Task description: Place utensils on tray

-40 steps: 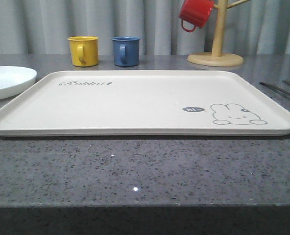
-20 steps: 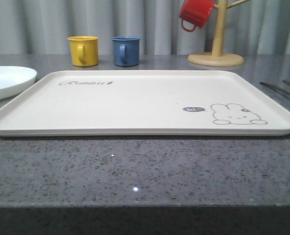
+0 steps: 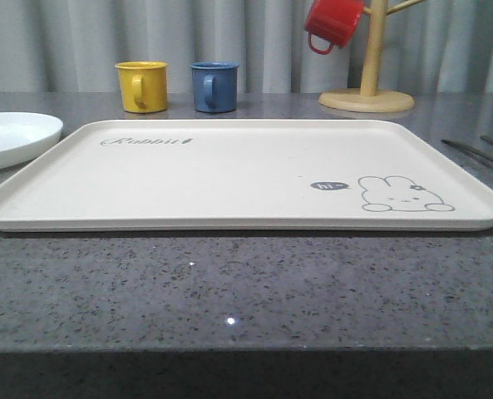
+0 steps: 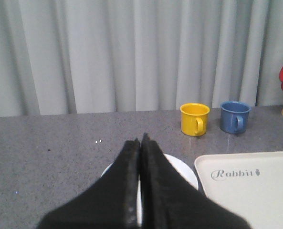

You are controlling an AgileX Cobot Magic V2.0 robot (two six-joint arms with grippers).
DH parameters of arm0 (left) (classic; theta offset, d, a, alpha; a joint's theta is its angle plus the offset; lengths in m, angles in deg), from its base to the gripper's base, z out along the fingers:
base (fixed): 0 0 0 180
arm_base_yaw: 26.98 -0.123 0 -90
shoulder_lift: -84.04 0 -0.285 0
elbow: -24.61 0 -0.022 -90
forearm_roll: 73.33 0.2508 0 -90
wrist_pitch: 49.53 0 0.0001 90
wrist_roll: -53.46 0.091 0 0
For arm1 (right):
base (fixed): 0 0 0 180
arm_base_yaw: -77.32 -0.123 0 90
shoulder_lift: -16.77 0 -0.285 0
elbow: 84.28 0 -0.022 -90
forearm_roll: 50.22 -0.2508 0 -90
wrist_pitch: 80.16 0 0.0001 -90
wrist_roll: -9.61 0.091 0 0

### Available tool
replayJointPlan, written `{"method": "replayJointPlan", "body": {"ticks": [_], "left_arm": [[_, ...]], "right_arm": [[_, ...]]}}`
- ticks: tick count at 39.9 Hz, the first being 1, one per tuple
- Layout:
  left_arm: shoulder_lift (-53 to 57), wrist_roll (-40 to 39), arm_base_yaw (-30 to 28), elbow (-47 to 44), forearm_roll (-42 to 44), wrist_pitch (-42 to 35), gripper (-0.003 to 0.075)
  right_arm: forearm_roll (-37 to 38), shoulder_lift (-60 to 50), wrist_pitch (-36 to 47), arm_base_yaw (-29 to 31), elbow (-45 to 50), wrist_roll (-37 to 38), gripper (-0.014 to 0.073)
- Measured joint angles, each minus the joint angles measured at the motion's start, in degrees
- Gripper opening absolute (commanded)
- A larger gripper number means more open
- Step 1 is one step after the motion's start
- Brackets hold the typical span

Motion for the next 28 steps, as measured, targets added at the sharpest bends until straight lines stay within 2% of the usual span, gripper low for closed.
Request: {"method": "replayJointPlan", "body": {"ticks": [10,11,13,15,17,19,20,22,28], "left_arm": [[-7.6,0.0,0.0,-1.9,0.0,1.5,-0.0018],[-8.1,0.0,0.0,-2.1,0.0,1.5,-0.0018],[-8.8,0.0,0.0,-2.3,0.0,2.2,0.0001],[-9.6,0.0,0.0,-2.3,0.0,2.9,0.0085],[-11.0,0.0,0.0,-2.1,0.0,3.9,0.0231],[-12.5,0.0,0.0,-1.4,0.0,5.2,0.0403],[-13.3,0.0,0.0,-1.0,0.0,5.9,0.0455],[-15.2,0.0,0.0,-0.1,0.0,7.7,0.0496],[-22.7,0.0,0.0,4.1,1.9,15.5,0.0494]], "right_arm": [[0.0,10.5,-3.1,0.0,1.2,0.0,-0.0067],[0.0,11.3,-3.1,0.0,1.2,0.0,-0.0061],[0.0,12.5,-3.2,0.0,1.2,0.0,0.0008],[0.0,13.5,-3.2,0.0,1.2,0.0,0.0141],[0.0,14.6,-3.3,0.0,1.2,0.0,0.0324],[0.0,15.7,-3.6,0.0,1.2,0.0,0.0460],[0.0,16.1,-3.7,0.0,1.2,0.0,0.0490],[0.0,16.8,-3.7,0.0,1.2,0.0,0.0498],[0.0,17.0,-3.8,0.0,1.2,0.0,0.0496]]}}
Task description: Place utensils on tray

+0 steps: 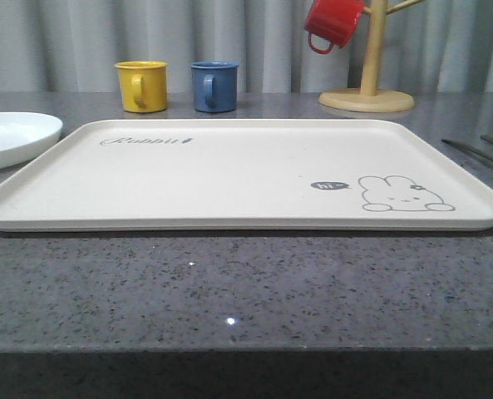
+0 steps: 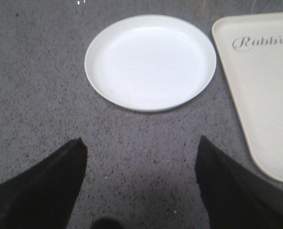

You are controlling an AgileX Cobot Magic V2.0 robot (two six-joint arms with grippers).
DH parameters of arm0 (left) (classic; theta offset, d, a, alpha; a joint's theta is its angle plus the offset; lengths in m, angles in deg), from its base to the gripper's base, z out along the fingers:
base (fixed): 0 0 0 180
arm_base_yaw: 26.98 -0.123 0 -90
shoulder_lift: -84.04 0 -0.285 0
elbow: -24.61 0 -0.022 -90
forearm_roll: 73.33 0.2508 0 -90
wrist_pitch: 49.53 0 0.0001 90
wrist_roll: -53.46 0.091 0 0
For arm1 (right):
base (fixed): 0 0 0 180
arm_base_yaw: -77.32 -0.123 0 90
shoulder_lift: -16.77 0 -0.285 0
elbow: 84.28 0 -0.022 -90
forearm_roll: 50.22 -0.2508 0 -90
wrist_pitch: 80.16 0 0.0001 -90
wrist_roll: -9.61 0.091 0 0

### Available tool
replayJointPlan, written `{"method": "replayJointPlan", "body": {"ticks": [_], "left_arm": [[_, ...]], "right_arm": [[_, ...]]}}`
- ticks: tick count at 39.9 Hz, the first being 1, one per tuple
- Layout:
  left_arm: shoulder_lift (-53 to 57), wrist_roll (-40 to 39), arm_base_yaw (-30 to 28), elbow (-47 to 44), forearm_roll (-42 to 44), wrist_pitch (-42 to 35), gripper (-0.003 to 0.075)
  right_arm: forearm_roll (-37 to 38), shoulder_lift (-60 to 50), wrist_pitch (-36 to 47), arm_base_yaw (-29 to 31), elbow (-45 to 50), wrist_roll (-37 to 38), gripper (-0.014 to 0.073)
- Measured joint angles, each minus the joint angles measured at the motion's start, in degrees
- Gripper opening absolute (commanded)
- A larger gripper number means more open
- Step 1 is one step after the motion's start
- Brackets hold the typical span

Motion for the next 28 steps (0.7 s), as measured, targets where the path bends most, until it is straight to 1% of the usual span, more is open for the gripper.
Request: {"method": "replayJointPlan", "body": {"ticks": [4,8,10,12,13,15,17,19,22,28], "left_arm": [[-6.9,0.2,0.0,3.3,0.2,3.9,0.0495],[-15.2,0.2,-0.5,6.8,0.4,4.7,0.0495],[-19.7,0.2,-2.3,9.3,0.4,5.8,0.0495],[-24.5,1.0,-5.7,12.4,-0.3,6.8,0.0495],[-26.6,2.4,-8.0,14.1,-1.9,7.0,0.0495],[-31.6,7.1,-12.7,17.3,-7.6,7.2,0.0495],[-36.0,12.2,-16.3,20.1,-14.8,7.2,0.0494],[-40.5,15.6,-18.8,22.7,-20.3,7.2,0.0494],[-45.8,17.2,-19.5,26.0,-23.4,6.5,0.0494],[-54.1,17.8,-19.5,30.6,-24.3,5.2,0.0494]], "right_arm": [[0.0,0.0,0.0,0.0,0.0,0.0,0.0496],[0.0,0.0,0.0,0.0,0.0,0.0,0.0496],[0.0,0.0,0.0,0.0,0.0,0.0,0.0496],[0.0,0.0,0.0,0.0,0.0,0.0,0.0496],[0.0,0.0,0.0,0.0,0.0,0.0,0.0496],[0.0,0.0,0.0,0.0,0.0,0.0,0.0496],[0.0,0.0,0.0,0.0,0.0,0.0,0.0496],[0.0,0.0,0.0,0.0,0.0,0.0,0.0496],[0.0,0.0,-0.1,0.0,0.0,0.0,0.0496],[0.0,0.0,-0.4,0.0,0.0,0.0,0.0496]]}}
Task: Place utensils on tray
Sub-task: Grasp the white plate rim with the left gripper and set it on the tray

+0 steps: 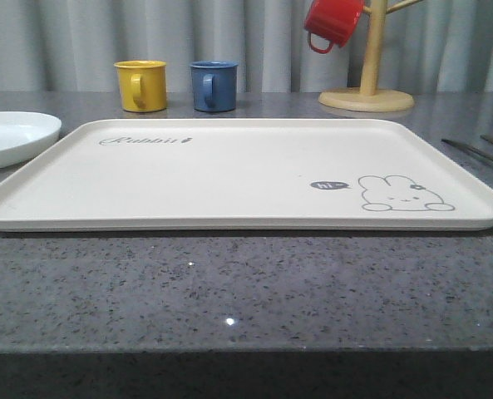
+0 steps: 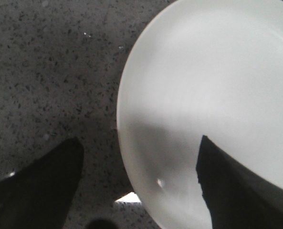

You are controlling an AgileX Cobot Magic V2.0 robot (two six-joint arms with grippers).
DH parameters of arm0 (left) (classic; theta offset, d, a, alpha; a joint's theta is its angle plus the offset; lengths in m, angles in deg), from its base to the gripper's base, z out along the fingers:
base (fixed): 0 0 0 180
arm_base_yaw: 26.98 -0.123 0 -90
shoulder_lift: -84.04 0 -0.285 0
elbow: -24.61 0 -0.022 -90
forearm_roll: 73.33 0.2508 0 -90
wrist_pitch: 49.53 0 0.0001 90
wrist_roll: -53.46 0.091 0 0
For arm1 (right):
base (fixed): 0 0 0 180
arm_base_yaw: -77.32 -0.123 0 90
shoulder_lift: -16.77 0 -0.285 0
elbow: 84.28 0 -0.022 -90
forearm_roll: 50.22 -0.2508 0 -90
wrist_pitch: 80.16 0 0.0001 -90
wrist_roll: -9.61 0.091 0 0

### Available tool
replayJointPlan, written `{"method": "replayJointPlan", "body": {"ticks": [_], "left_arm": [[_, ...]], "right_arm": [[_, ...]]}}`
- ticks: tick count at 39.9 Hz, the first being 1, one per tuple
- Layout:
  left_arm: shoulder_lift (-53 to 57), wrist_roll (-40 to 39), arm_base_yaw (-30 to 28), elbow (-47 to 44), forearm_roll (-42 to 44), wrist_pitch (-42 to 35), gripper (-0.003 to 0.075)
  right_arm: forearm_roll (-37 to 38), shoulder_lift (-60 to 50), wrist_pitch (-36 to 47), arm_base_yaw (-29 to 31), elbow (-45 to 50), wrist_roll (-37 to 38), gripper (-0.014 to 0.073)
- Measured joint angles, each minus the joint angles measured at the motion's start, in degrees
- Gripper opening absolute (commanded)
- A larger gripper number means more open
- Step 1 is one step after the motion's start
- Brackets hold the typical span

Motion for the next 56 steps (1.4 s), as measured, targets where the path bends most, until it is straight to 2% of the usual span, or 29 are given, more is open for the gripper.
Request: {"method": "replayJointPlan", "body": {"ticks": [4,6,12,15,16,22,30,42,50,52,56], "left_arm": [[-3.4,0.1,0.0,0.5,0.0,-1.5,0.0491],[-4.3,0.1,0.0,0.5,0.0,-1.8,0.0445],[-4.8,0.2,0.0,0.7,0.7,-2.7,0.0116],[-5.0,0.2,0.0,0.7,0.8,-3.1,-0.0013],[-5.1,0.2,0.0,0.7,0.8,-3.1,-0.0018],[-4.3,0.2,0.0,1.4,0.3,-3.1,-0.0018],[2.3,1.0,2.0,7.8,-1.2,1.4,-0.0018],[3.0,1.5,21.7,8.9,-1.8,8.4,-0.0018],[-3.7,1.6,28.9,8.9,-1.9,8.4,-0.0015],[-5.6,1.6,29.3,8.9,-1.9,8.4,0.0035],[-7.7,1.6,29.4,8.8,-1.9,8.4,0.0274]], "right_arm": [[0.0,0.0,0.0,0.0,0.0,0.0,0.0496],[0.0,0.0,0.0,0.0,0.0,0.0,0.0496],[0.0,0.0,0.0,0.0,0.0,0.0,0.0496],[0.0,0.0,0.0,0.0,0.0,0.0,0.0496],[0.0,0.0,0.0,0.0,0.0,0.0,0.0496],[0.0,0.0,0.0,0.0,0.0,0.0,0.0496],[0.0,0.0,0.0,0.0,0.0,0.0,0.0496],[0.0,0.0,0.0,0.0,0.0,0.0,0.0496],[0.0,0.0,0.0,0.0,0.0,0.0,0.0496],[0.0,0.0,0.0,0.0,0.0,0.0,0.0496],[0.0,0.0,0.0,0.0,0.0,0.0,0.0496]]}}
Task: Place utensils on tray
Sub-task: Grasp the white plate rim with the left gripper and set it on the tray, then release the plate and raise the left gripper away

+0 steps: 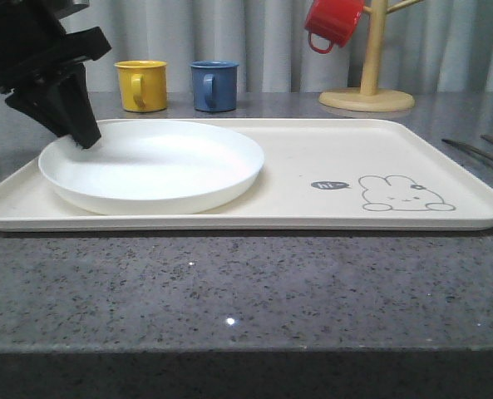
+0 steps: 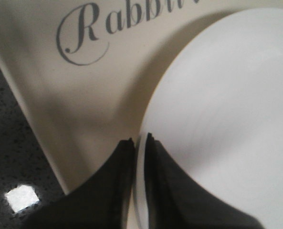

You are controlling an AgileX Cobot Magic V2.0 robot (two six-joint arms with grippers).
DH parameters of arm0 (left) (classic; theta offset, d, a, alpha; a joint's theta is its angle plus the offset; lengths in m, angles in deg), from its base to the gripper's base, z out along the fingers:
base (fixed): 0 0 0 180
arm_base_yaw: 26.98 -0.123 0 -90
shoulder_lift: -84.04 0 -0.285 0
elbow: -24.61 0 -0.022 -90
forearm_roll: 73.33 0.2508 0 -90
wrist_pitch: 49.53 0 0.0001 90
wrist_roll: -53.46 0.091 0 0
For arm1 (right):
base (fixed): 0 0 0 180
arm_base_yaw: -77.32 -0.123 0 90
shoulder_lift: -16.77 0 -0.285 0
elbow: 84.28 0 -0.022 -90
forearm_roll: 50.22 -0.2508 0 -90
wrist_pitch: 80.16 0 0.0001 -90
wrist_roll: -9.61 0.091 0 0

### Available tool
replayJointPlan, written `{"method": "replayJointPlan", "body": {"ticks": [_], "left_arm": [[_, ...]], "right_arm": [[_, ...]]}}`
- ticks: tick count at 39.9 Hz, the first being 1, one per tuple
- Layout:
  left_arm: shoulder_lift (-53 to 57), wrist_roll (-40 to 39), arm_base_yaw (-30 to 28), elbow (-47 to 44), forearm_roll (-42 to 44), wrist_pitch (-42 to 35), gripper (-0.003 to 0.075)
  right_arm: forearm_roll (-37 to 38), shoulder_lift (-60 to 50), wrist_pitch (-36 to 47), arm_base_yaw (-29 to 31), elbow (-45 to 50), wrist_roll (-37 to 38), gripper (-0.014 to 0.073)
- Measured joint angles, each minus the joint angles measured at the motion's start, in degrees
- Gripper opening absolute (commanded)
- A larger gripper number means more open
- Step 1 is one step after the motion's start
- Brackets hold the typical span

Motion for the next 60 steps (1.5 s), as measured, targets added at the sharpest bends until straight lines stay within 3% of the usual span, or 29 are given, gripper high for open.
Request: {"method": "replayJointPlan", "body": {"ticks": [3,11,15,20,24,29,35,47,60], "left_arm": [[0.0,0.0,0.0,0.0,0.1,0.3,0.0395],[5.9,0.0,2.1,1.0,3.1,1.4,0.0389],[13.8,-3.3,10.2,0.8,11.1,2.0,0.0389],[25.2,-15.2,21.4,-5.5,24.8,2.2,0.0389],[34.4,-19.5,25.7,-13.6,26.6,0.4,0.0389],[44.7,-20.5,26.3,-23.6,26.6,-1.5,0.0389],[50.6,-20.5,26.3,-29.4,27.4,-3.0,0.0388],[51.0,-20.6,26.3,-29.8,27.7,-4.8,0.0388],[51.0,-20.6,26.3,-29.8,27.7,-4.9,0.0388]], "right_arm": [[0.0,0.0,0.0,0.0,0.0,0.0,0.0496],[0.0,0.0,0.0,0.0,0.0,0.0,0.0496],[0.0,0.0,0.0,0.0,0.0,0.0,0.0496],[0.0,0.0,1.6,0.0,0.0,0.0,0.0496],[-0.6,0.1,2.0,0.0,0.0,0.0,0.0496],[-1.6,2.8,-1.6,-0.5,-1.4,0.0,0.0468],[-2.1,14.5,-10.4,-3.8,-10.2,-0.9,0.0432],[-2.1,42.0,-20.4,-4.2,-28.6,-0.9,0.0432],[-2.1,54.4,-21.1,-4.2,-36.2,-0.9,0.0432]]}}
